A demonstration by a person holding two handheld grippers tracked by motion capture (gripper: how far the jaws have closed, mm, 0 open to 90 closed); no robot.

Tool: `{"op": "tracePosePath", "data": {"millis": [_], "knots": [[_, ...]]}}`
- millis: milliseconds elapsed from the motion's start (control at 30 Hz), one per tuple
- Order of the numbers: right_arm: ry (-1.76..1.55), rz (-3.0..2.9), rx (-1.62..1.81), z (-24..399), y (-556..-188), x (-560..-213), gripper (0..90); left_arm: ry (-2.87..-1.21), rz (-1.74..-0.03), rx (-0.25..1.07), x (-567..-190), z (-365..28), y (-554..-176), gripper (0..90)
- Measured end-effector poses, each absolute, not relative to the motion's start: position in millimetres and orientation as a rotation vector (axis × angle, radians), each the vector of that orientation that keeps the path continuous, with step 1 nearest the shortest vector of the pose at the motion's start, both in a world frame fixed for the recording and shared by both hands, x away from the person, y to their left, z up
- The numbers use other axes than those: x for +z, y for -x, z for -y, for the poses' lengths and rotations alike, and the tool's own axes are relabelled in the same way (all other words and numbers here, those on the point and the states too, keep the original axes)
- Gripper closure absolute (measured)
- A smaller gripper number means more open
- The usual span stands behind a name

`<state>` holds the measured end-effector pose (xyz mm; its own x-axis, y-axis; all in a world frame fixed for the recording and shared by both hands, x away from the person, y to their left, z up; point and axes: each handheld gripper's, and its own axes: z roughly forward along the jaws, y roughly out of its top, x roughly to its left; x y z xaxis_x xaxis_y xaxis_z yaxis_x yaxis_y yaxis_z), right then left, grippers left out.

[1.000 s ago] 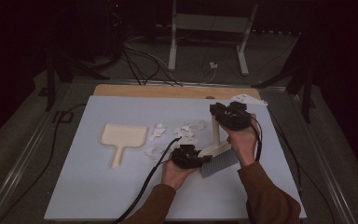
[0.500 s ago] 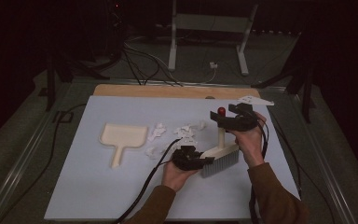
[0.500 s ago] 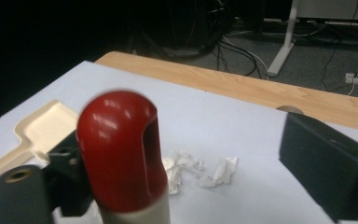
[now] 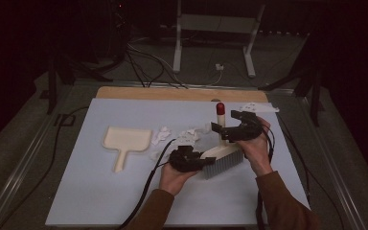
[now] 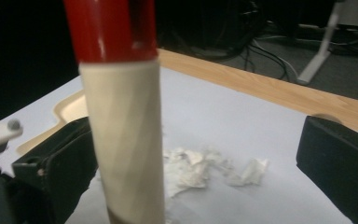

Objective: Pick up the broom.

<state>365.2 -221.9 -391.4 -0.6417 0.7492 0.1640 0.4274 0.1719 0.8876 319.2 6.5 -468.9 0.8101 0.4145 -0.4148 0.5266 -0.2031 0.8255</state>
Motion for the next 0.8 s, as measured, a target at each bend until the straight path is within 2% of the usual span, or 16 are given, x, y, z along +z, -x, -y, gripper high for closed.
{"op": "tracePosePath", "data": {"millis": [800], "knots": [[-0.976, -2.344, 1.52, 198.0, -378.7, -402.5, 0.0, -1.887, -0.707, -0.021, -446.4, -64.7, -328.0, 69.9]]}}
